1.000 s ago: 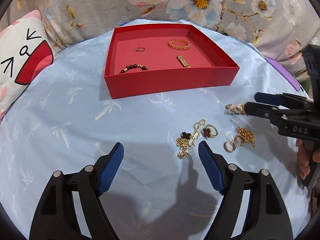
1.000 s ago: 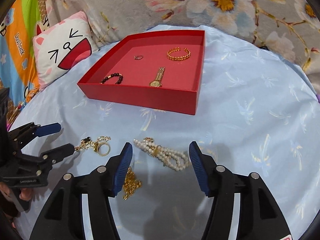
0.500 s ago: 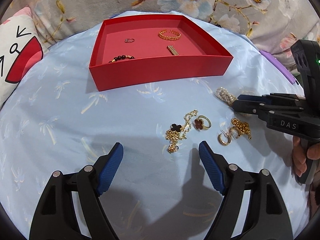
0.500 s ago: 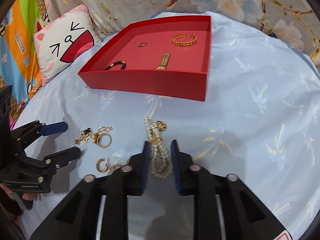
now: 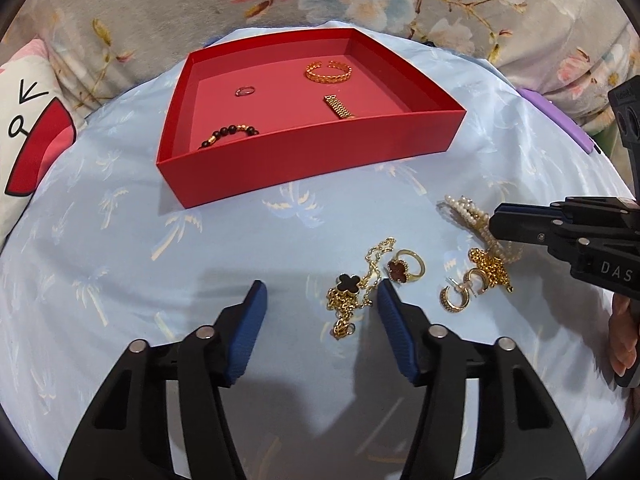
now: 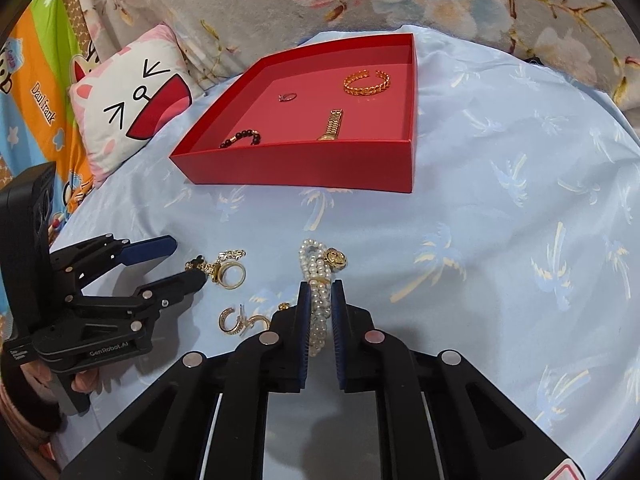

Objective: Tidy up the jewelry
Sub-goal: 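Grasp the pearl bracelet with the right gripper while the left gripper grasps the clover chain necklace, then carry the pearl bracelet and clover necklace over the red tray with both grippers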

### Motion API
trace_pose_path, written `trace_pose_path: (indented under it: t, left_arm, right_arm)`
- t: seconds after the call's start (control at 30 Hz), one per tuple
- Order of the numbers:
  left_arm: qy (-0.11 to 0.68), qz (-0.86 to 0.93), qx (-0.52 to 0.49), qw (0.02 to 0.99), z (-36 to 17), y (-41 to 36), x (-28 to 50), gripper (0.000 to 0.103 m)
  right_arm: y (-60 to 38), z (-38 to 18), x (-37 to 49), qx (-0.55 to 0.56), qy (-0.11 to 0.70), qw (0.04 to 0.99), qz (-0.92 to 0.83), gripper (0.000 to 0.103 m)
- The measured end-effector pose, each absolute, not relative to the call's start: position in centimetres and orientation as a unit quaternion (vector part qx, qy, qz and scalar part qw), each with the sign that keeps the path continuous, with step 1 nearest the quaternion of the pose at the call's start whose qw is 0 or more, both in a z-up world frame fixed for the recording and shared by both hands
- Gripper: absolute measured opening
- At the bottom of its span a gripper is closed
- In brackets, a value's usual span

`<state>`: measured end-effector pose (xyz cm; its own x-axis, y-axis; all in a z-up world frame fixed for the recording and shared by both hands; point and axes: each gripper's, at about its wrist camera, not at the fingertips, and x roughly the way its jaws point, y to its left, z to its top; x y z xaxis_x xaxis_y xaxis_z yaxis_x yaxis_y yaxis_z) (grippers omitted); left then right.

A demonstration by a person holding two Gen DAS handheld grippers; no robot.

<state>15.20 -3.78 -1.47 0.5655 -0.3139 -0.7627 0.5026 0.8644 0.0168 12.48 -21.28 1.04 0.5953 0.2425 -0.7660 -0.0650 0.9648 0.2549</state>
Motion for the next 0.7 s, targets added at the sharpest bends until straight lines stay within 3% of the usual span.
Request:
trace_pose_path:
  t: [0.2,0.27,0.37,0.53,0.63,0.7]
  left_arm:
    - [0.399,-0.238,0.125,0.877,-1.4,-4.2,15.3,0.018]
    - [0.399,-0.241,0.123,0.876,-1.3,-4.1,15.4,0.012]
    - [0.399,-0.244,0.116,0.876,-1.3,-3.9,15.4,0.012]
    - [0.400,-0.247,0.111,0.876,-1.3,-3.7,15.3,0.012]
    - [0.400,-0.248,0.106,0.876,-1.1,-3.4,15.1,0.012]
    - [0.398,-0.250,0.101,0.877,-0.7,-3.2,15.0,0.012]
  right_arm:
    - [-21.5,1.0,12.6,0.105,0.444,0.886,0.089,0.010]
    - [-21.4,1.0,12.6,0.103,0.444,0.886,0.086,0.017]
    - [-21.2,0.9,12.9,0.097,0.443,0.887,0.085,0.028]
    - [-20.6,0.5,13.7,0.087,0.451,0.884,0.085,0.029]
    - [-20.3,0.6,13.8,0.076,0.451,0.886,0.080,0.014]
    - [-20.5,0.6,13.7,0.085,0.450,0.885,0.080,0.014]
